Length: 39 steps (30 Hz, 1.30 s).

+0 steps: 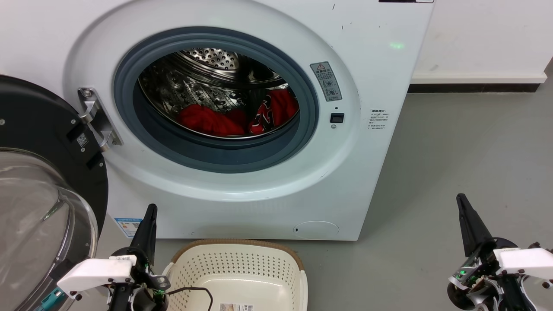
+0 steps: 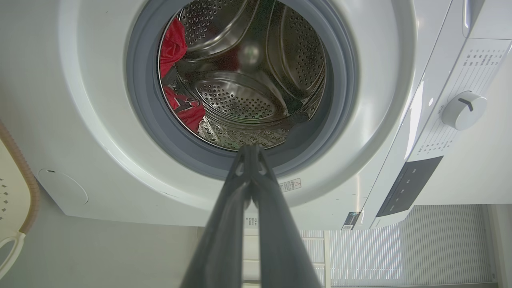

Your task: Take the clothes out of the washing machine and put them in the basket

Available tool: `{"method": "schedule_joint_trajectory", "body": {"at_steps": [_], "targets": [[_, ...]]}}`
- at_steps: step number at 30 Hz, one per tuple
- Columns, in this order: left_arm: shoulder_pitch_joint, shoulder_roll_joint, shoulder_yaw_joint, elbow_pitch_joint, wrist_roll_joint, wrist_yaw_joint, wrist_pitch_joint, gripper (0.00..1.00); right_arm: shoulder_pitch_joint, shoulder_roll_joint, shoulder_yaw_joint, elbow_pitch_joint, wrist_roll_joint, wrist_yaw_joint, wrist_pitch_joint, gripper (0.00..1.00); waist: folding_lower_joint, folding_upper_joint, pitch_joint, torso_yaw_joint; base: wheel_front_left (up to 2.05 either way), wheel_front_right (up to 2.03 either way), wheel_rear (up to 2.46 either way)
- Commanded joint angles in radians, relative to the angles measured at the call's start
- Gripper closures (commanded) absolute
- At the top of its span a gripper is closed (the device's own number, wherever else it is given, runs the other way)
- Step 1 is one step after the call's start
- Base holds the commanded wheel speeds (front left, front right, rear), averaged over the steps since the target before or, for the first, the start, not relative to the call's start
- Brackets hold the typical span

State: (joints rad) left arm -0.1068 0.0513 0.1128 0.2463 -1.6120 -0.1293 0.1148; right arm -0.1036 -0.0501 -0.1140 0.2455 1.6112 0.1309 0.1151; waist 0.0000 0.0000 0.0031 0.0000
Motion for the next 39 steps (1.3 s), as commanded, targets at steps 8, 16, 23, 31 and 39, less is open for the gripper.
{"method": "schedule_joint_trajectory", "body": {"at_steps": [8, 16, 23, 31, 39], "targets": [[-0.006, -0.002, 0.003, -0.001, -0.002, -0.004, 0.002, 1.00, -0.012, 0.000, 0.001, 0.001, 0.003, 0.000, 0.001, 1.00, 0.0000, 0.0000, 0.000, 0.000, 0.00, 0.00, 0.00], [-0.006, -0.002, 0.003, -0.001, -0.002, -0.004, 0.002, 1.00, -0.012, 0.000, 0.001, 0.001, 0.003, 0.000, 0.001, 1.00, 0.0000, 0.0000, 0.000, 0.000, 0.00, 0.00, 0.00], [-0.006, -0.002, 0.003, -0.001, -0.002, -0.004, 0.002, 1.00, -0.012, 0.000, 0.001, 0.001, 0.003, 0.000, 0.001, 1.00, 0.0000, 0.0000, 0.000, 0.000, 0.00, 0.00, 0.00], [-0.006, -0.002, 0.003, -0.001, -0.002, -0.004, 0.002, 1.00, -0.012, 0.000, 0.001, 0.001, 0.003, 0.000, 0.001, 1.00, 0.0000, 0.0000, 0.000, 0.000, 0.00, 0.00, 0.00], [0.013, -0.002, -0.003, 0.018, 0.001, 0.001, -0.001, 0.00, 0.013, 0.003, 0.001, 0.017, 0.000, 0.000, -0.001, 0.00, 0.0000, 0.0000, 0.000, 0.000, 0.00, 0.00, 0.00]]}}
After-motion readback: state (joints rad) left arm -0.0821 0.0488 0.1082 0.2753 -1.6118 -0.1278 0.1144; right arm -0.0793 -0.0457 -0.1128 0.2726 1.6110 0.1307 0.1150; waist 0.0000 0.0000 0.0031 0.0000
